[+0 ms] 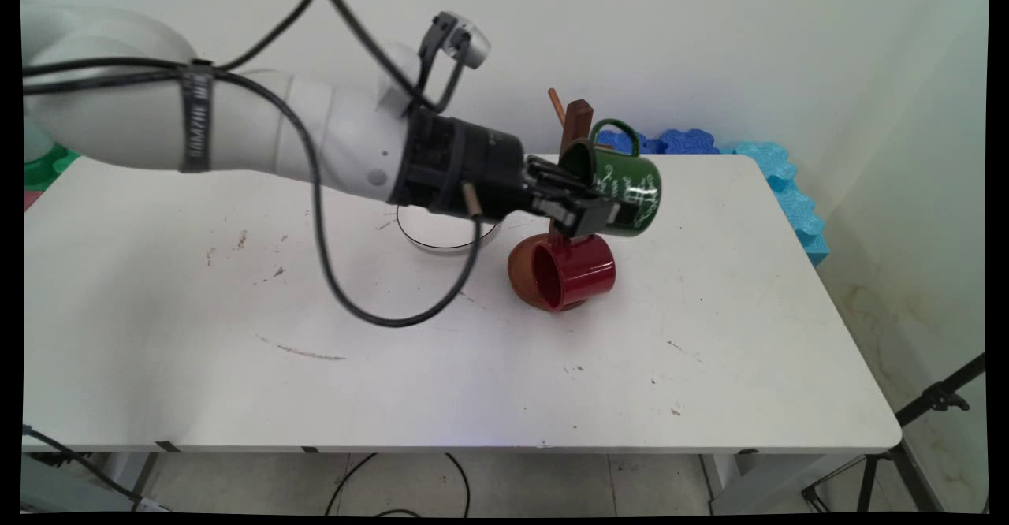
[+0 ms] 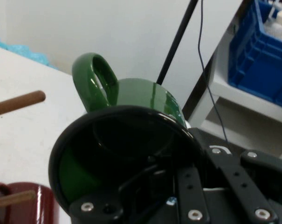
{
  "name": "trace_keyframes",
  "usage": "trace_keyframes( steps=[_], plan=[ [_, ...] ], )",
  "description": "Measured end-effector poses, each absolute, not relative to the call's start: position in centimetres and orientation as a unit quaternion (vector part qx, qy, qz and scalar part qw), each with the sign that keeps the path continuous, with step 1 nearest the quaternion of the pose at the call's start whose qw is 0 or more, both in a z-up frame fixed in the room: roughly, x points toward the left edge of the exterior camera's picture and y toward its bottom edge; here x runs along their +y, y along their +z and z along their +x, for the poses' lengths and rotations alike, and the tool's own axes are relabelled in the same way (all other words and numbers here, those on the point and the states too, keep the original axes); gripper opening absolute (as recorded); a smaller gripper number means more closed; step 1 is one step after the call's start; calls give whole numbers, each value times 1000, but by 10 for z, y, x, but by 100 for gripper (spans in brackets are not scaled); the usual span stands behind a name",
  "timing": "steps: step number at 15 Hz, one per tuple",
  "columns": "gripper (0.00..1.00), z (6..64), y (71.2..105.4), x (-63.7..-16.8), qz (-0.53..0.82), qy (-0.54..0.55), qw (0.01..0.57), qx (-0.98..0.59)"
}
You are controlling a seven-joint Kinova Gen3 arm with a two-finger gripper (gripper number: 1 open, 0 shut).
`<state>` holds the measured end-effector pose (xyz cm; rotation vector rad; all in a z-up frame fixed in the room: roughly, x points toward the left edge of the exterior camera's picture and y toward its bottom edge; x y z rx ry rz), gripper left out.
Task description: Place the picked object on the table
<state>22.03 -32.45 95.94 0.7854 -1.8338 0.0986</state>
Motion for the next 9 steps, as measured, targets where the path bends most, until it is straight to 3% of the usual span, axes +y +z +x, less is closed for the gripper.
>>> trace_keyframes(
  steps=[9],
  plan=[
    [0,272,982,-317,268,82,444,-851]
  ],
)
